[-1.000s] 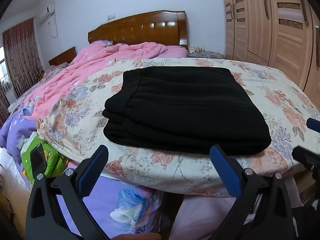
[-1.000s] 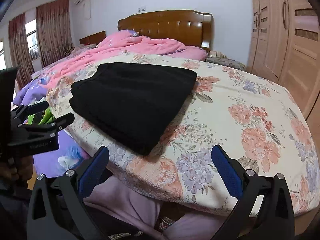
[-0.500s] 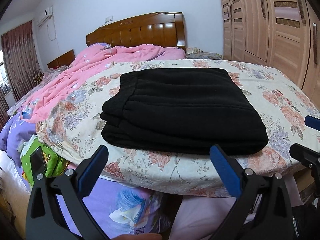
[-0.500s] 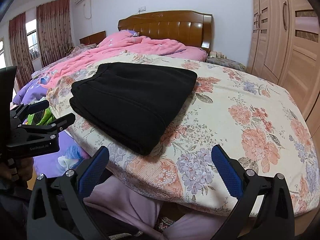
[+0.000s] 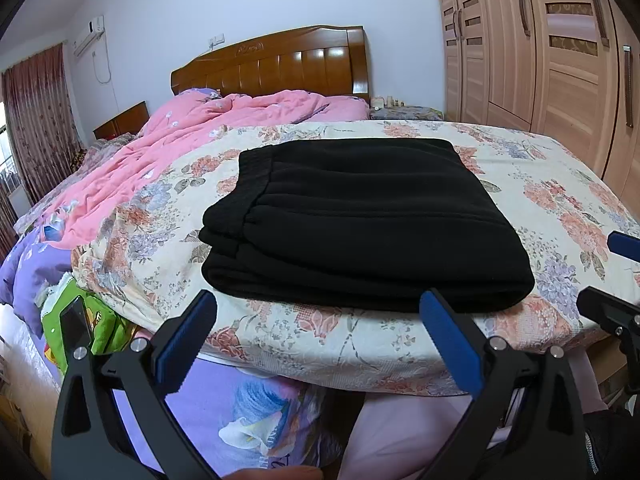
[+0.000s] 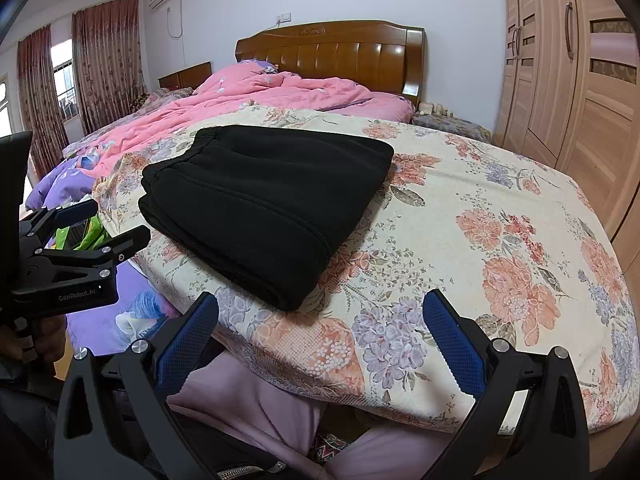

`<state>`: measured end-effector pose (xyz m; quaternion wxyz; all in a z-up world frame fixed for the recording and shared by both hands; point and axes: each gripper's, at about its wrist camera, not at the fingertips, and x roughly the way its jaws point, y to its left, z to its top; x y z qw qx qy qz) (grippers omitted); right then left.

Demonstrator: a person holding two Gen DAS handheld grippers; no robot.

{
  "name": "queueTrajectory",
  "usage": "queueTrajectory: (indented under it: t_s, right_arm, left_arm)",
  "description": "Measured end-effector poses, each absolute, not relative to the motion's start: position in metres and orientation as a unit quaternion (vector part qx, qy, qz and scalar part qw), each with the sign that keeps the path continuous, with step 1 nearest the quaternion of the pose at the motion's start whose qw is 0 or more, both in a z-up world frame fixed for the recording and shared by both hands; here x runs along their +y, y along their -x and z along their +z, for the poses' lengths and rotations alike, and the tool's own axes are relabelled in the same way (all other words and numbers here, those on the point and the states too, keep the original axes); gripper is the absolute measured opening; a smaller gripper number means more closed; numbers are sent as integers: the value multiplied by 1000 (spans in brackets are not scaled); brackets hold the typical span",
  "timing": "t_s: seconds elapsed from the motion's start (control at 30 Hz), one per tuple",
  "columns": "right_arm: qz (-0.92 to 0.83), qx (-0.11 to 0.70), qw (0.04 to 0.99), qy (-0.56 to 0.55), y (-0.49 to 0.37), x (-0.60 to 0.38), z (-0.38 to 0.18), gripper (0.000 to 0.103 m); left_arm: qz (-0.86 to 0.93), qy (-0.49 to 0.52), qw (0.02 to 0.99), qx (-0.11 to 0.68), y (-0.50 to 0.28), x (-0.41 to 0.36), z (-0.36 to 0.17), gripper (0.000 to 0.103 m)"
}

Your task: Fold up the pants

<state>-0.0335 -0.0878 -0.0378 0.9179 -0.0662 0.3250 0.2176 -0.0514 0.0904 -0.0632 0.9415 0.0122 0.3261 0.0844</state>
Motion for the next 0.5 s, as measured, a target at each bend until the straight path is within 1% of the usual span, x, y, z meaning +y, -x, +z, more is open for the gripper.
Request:
queueTrajectory:
  t_s: [0.5]
  right_arm:
    - [218,325,918,65,33,-88,-37,99]
  left_arm:
    - [83,-12,942,326,50,90,-63,101]
